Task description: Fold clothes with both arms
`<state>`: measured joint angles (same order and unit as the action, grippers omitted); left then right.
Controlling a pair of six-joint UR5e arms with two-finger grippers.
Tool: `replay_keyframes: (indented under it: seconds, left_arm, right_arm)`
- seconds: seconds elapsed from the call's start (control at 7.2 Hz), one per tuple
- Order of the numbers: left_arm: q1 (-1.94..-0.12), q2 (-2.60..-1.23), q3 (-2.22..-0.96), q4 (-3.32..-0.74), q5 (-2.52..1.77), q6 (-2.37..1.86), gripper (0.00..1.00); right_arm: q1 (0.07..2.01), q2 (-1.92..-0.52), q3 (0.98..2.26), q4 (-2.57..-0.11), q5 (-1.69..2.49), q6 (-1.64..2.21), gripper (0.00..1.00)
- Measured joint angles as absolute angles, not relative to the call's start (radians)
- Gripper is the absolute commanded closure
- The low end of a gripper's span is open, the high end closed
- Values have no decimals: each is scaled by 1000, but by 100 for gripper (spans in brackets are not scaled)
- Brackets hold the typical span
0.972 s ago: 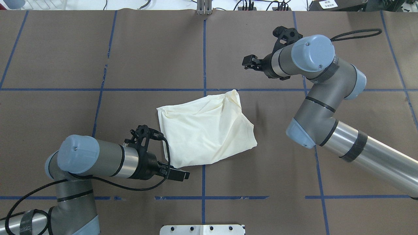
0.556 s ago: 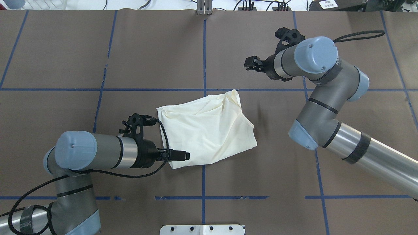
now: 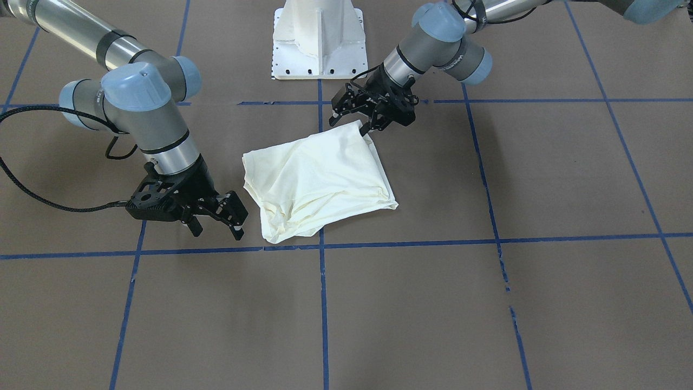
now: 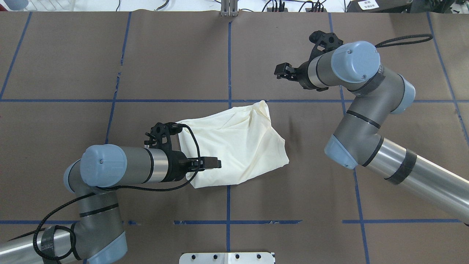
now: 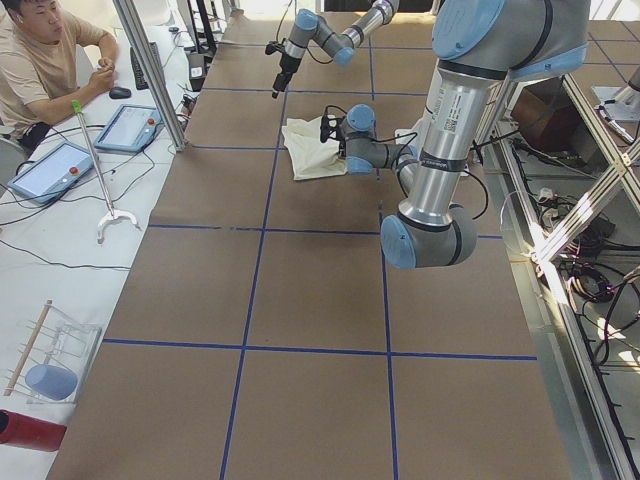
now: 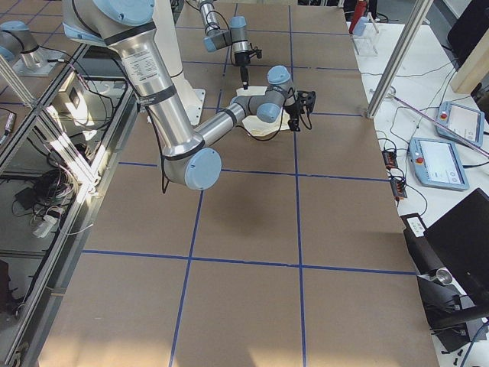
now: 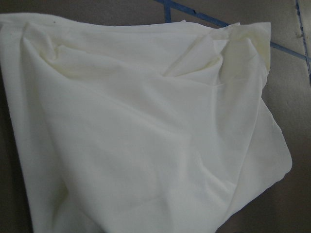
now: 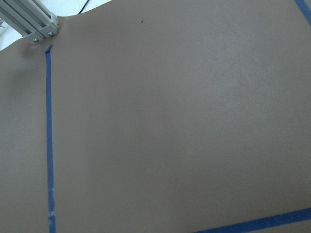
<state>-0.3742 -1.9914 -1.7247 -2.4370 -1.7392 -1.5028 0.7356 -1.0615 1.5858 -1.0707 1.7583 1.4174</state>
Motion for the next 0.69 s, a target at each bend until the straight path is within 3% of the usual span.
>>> replay_keyframes:
  seconds: [0.69]
  left_arm:
    - [-415,-1989,-1768,-2428,-1759,-1528,14]
  right_arm:
    - [735,-1060,1585,-1071,1758,1417,0]
